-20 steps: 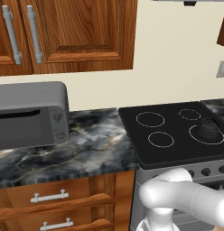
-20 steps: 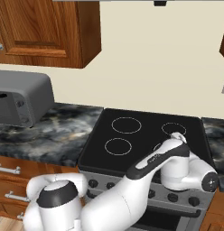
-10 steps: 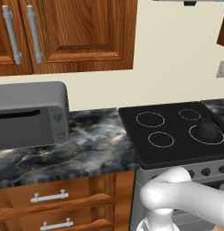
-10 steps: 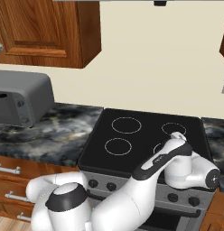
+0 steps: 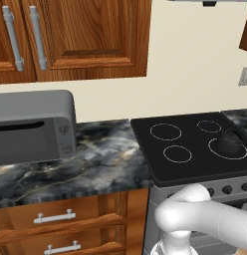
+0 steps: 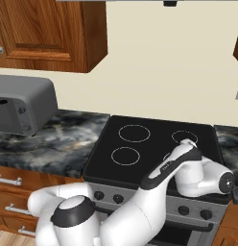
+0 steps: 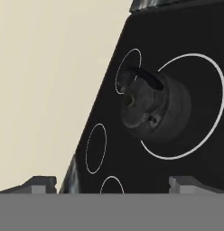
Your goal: The kettle is done boiling. Turn off the stove, then wait for 300 timesteps before moving the kettle to the dining table.
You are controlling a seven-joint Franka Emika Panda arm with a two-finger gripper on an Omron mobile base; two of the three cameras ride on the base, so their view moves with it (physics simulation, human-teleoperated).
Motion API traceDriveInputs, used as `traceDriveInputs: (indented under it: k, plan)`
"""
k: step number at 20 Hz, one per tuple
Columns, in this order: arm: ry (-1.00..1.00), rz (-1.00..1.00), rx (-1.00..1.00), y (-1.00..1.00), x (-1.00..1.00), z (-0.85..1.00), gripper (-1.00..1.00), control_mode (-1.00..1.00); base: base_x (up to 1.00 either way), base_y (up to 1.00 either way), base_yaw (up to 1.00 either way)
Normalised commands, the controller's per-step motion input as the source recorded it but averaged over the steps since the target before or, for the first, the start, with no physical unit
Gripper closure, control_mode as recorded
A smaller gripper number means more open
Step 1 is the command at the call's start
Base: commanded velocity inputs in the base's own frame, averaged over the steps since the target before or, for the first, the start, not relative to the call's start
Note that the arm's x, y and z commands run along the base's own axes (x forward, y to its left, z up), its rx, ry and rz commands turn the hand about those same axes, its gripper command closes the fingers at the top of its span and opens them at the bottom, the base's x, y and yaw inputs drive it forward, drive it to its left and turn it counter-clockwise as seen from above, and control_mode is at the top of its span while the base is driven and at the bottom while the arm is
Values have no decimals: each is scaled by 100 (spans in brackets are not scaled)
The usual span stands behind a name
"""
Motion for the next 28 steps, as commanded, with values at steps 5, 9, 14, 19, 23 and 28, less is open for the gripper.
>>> traceDriveInputs:
  k: [5,9,14,19,23,28]
  plan:
    - [0,0,-1,-2,1,-2,-100,-100,0,0,0]
    - [4,0,0,0,8,0,-100,-100,0,0,0]
    - [4,2,0,-1,8,0,-100,-100,0,0,0]
    - [2,3,0,-2,15,0,-100,-100,0,0,0]
    - [0,4,0,-5,12,0,-100,-100,0,0,0]
    - [0,4,0,-2,8,-1,-100,-100,0,0,0]
